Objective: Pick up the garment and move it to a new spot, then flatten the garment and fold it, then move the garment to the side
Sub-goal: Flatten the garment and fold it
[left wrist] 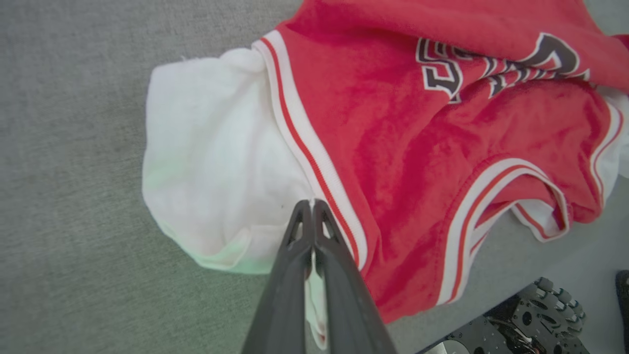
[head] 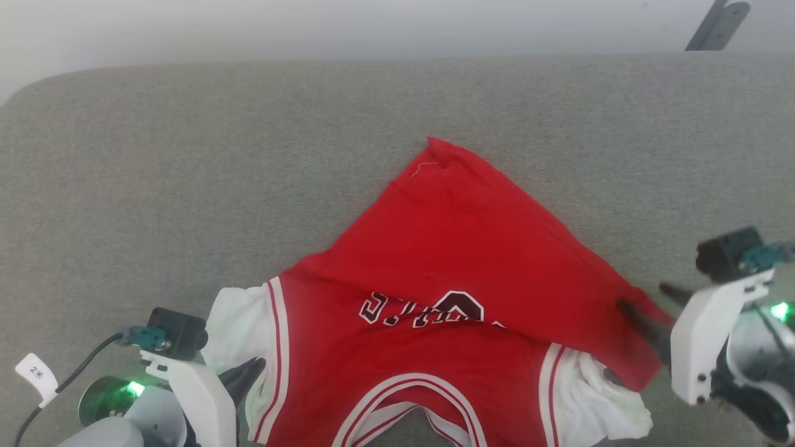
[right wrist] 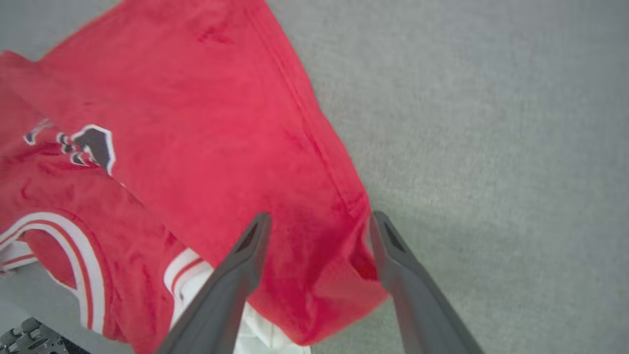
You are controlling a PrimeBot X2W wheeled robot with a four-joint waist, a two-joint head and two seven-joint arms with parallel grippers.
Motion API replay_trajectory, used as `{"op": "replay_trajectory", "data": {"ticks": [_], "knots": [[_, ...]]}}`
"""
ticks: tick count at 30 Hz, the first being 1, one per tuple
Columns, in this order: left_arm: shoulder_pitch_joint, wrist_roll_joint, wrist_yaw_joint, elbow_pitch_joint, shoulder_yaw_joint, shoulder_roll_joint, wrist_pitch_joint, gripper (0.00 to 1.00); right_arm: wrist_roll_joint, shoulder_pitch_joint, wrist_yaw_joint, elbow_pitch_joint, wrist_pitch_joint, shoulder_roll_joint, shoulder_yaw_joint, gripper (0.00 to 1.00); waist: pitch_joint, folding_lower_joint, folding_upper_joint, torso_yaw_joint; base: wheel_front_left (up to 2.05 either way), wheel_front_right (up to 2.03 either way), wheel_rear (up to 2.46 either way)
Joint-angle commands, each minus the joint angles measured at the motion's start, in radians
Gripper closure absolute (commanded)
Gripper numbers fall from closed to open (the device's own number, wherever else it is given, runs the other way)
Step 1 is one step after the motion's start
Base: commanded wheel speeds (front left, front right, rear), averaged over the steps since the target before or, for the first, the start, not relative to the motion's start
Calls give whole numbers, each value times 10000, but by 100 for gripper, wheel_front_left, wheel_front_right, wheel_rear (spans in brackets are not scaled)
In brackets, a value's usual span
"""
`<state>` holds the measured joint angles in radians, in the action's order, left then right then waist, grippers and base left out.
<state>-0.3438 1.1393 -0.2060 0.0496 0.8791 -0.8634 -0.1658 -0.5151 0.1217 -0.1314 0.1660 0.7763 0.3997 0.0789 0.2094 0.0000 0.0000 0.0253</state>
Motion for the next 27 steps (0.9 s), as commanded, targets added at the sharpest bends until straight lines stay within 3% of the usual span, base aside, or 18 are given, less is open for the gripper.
{"op": "replay_trajectory", "data": {"ticks": [1, 5, 10, 17, 27], "knots": [[-122, -46, 66, 12, 9, 59, -21, 100, 104, 240, 14, 179, 13, -12, -18, 0, 54, 0, 0, 88, 0, 0, 0], [-321, -149, 161, -19, 69, 178, -73, 100, 510, 1185, 14, 280, -292, 52, 210, 0, 180, 0, 0, 380, 0, 0, 0], [-639, -281, 326, -127, 156, 462, -146, 100, 550, 2889, 14, -885, -1095, -35, 844, 0, 415, 0, 0, 940, 0, 0, 0], [-1243, -580, 671, -473, 335, 1003, -246, 100, 373, 5355, 10, -3700, -1829, 27, 2367, 0, 854, 0, 0, 1856, 0, 0, 0], [-2024, -856, 1253, -1144, 655, 1937, -290, 100, -286, 8167, 11, -7824, -1597, 175, 5070, 0, 1407, 0, 0, 2906, 0, 0, 0]]}}
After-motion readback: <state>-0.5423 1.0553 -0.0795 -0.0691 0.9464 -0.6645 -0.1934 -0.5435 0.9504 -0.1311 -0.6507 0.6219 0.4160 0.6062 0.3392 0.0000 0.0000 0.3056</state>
